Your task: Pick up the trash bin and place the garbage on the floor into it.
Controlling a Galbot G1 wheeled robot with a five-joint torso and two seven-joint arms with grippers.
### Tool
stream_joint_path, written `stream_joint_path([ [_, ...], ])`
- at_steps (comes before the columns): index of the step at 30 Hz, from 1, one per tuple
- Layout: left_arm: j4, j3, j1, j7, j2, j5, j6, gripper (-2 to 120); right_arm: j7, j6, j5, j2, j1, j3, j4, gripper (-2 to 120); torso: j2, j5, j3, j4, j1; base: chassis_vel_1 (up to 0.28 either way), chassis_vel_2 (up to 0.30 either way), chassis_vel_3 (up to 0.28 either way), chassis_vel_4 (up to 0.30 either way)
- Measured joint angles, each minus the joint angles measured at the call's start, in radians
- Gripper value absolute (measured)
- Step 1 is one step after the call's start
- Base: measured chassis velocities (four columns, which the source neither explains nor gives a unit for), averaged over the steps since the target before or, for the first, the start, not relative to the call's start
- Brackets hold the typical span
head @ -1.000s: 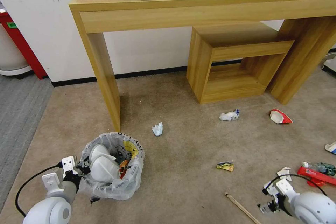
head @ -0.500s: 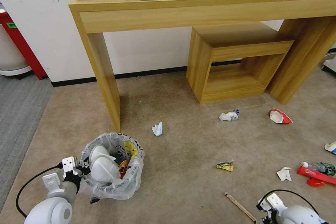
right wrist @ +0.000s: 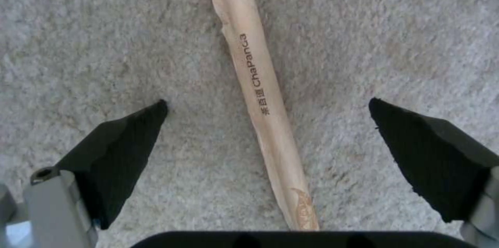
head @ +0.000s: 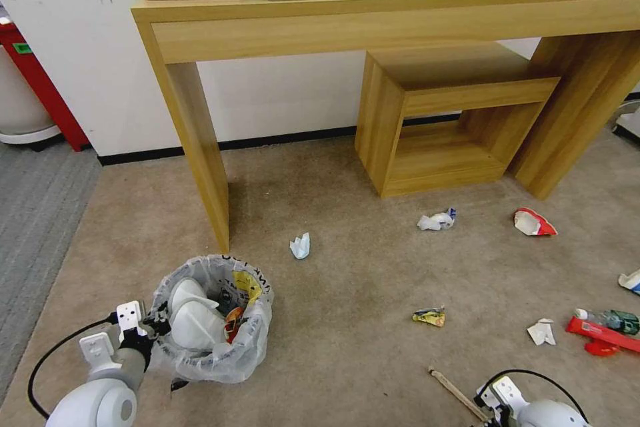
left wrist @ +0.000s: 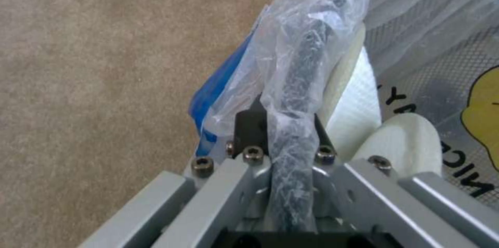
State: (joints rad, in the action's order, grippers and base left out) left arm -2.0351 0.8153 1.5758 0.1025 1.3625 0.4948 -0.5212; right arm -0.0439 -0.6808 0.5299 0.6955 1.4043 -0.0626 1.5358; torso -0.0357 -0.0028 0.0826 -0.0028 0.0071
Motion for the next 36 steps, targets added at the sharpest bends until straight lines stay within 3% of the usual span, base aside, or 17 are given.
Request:
stream_joint_path([
  [20, 0.003, 0.003, 0.002, 0.001, -0.002, 0.003, 0.006, 1, -0.005, 0.043, -0.018, 0.028, -0.008, 0.022, -0.03, 93, -0.001, -0.0012, 0.0, 0.0, 0.0, 0.0, 0.0, 0.0, 0.0],
  [24, 0.003, 0.004, 0.003, 0.001, -0.002, 0.003, 0.007, 1, -0.005, 0.047, -0.02, 0.028, -0.009, 0.024, -0.032, 93, 0.0, 0.0001, 0.0, 0.0002, 0.0, 0.0, 0.0, 0.0, 0.0],
  [26, 0.004, 0.004, 0.002, 0.001, -0.002, 0.003, 0.007, 1, -0.006, 0.048, -0.019, 0.017, -0.006, 0.023, -0.023, 93, 0.0, 0.0037, 0.0, 0.0004, 0.0, 0.0, 0.0, 0.0, 0.0],
  [27, 0.004, 0.004, 0.002, 0.001, -0.002, 0.003, 0.007, 1, -0.006, 0.048, -0.019, 0.017, -0.006, 0.023, -0.023, 93, 0.0, 0.0037, 0.0, 0.0004, 0.0, 0.0, 0.0, 0.0, 0.0],
  [30, 0.005, 0.004, 0.0, 0.002, -0.001, 0.003, 0.007, 1, -0.007, 0.037, -0.003, -0.016, 0.009, 0.008, 0.015, 92, 0.002, 0.0097, 0.001, 0.0012, 0.0, 0.0, 0.0, 0.0, 0.0],
  [35, 0.007, 0.002, -0.003, 0.003, 0.003, 0.003, 0.006, 1, -0.006, 0.024, 0.018, -0.036, 0.015, -0.002, 0.042, 85, 0.002, 0.0082, 0.001, 0.001, 0.0, 0.0, 0.0, 0.0, 0.0],
  [36, 0.007, 0.001, -0.004, 0.004, 0.003, 0.003, 0.005, 1, -0.006, 0.02, 0.025, -0.045, 0.015, -0.009, 0.055, 84, 0.002, 0.0062, 0.001, 0.001, 0.0, 0.0, 0.0, 0.0, 0.0],
])
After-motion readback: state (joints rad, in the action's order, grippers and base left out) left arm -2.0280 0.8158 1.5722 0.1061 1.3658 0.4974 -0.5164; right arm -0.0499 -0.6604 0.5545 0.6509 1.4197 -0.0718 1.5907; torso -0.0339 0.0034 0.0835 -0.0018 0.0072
